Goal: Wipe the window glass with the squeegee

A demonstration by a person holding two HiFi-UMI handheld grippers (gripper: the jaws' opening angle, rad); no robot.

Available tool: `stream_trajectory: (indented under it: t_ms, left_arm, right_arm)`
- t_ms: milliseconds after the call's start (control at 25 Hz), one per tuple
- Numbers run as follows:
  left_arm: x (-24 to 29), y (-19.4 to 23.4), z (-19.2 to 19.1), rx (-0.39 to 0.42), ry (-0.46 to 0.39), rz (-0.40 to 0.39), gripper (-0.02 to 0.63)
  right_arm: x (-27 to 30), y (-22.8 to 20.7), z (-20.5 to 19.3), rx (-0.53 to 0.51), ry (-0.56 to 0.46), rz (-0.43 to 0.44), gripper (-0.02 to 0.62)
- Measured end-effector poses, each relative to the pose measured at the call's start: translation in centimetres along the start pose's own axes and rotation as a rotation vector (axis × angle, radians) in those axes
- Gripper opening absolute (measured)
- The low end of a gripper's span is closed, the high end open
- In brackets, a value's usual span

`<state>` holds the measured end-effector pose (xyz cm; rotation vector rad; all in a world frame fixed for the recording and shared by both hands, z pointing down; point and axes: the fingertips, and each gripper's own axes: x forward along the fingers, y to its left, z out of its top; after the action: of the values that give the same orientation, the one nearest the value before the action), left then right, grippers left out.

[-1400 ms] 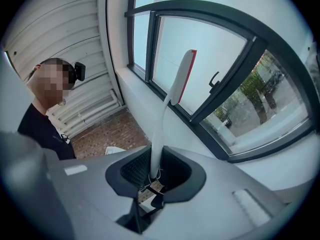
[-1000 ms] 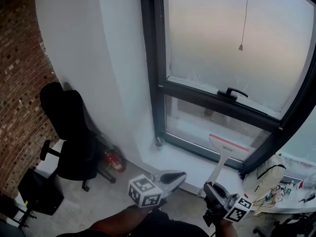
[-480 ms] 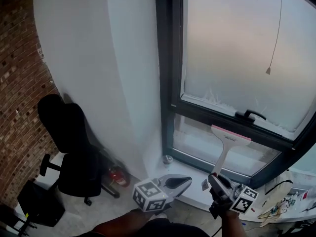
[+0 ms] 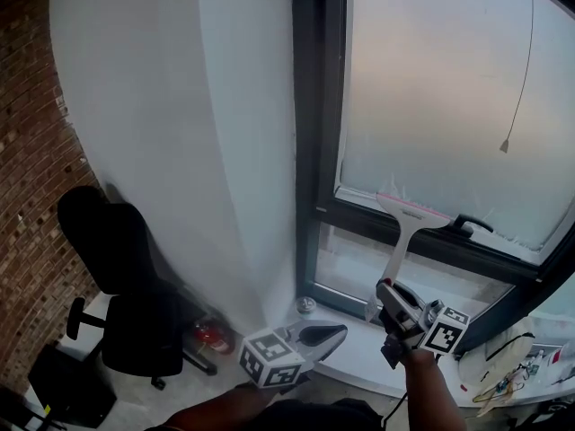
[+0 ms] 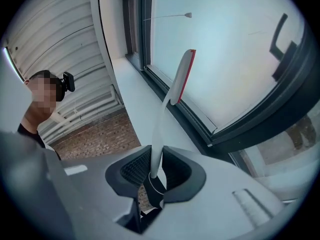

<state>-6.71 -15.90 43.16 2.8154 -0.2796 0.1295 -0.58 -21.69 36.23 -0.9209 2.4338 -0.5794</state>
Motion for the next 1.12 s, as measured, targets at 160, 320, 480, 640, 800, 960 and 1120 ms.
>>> stream_trajectory:
  t_ms: [160, 320, 480, 640, 800, 960, 1120]
  left_arm:
    - [1.0, 1.2, 0.9, -0.003, -0.015, 0.002, 0.0]
    - [2.3, 1.9, 2.1, 0.002, -0.03, 0.002, 0.0]
    - [3.5, 2.7, 3.4, 0.004, -0.044, 0.016, 0.0]
    - [3.9, 3.9, 3.5, -0.007, -0.055, 0.042, 0.0]
    - [4.1, 5.4, 2.8, -0.04, -0.055, 0.076, 0.0]
    - [4.4, 6.4, 2.6, -0.067, -0.059, 0.094, 0.0]
    - [4.4, 6.9, 2.3, -0.073, -0.059, 0.108, 0.0]
  right_arm:
    - [2.9, -1.9, 2.1, -0.026, 0.006, 0.018, 0.091]
    - [6.0, -3.4, 4.9, -0.053, 0.002, 0.057, 0.091]
    - [9.4, -4.6, 8.3, -0.082, -0.007, 0.094, 0.091]
    - [12.7, -5.8, 11.5, -0.141, -0.017, 0.111, 0.091]
    - [15.6, -7.1, 14.4, -0.173, -0.018, 0.124, 0.089]
    - [17.6, -8.1, 16.2, -0.185, -0.017, 0.125, 0.091]
    - [18.4, -8.3, 17.2, -0.211, -0.016, 0.133, 0.089]
